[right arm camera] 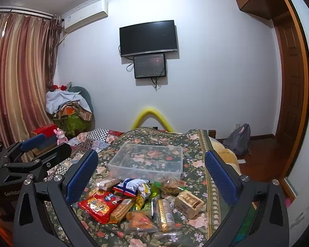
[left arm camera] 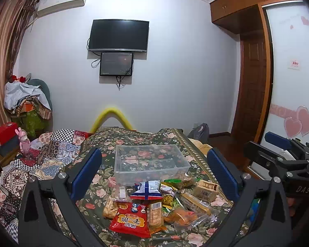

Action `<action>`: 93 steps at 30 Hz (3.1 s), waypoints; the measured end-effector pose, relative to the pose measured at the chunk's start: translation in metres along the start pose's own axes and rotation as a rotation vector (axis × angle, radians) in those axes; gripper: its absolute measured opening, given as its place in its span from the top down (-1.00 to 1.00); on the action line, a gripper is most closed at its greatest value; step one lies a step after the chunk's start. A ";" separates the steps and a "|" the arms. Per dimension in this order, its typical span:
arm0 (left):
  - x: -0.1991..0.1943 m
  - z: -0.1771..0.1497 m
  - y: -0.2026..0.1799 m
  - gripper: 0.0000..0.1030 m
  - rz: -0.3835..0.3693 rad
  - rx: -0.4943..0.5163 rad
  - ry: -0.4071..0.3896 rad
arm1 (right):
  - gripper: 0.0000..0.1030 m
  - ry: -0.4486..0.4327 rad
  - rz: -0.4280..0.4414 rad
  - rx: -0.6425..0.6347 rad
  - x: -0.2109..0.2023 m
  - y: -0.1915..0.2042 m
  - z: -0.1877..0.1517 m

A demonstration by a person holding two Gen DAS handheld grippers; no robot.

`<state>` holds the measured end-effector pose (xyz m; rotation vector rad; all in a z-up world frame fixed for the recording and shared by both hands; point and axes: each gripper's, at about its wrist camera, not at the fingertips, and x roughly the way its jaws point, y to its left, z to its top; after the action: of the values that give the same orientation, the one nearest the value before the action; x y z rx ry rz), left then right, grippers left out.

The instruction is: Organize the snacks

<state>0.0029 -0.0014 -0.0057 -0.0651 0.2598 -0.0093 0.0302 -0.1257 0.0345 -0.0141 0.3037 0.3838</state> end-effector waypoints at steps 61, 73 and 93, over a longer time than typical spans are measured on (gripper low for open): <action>0.006 -0.005 0.006 -1.00 -0.002 -0.016 0.022 | -1.00 0.012 0.019 0.014 0.008 -0.002 -0.006; 0.062 -0.035 0.030 -0.84 0.038 -0.014 0.169 | -0.89 0.149 -0.008 0.039 0.050 -0.033 -0.036; 0.177 -0.104 0.087 -0.44 0.051 -0.055 0.522 | -0.32 0.480 -0.009 0.122 0.125 -0.096 -0.099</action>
<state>0.1473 0.0758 -0.1572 -0.1104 0.7839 0.0325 0.1475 -0.1762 -0.1012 0.0123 0.8005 0.3489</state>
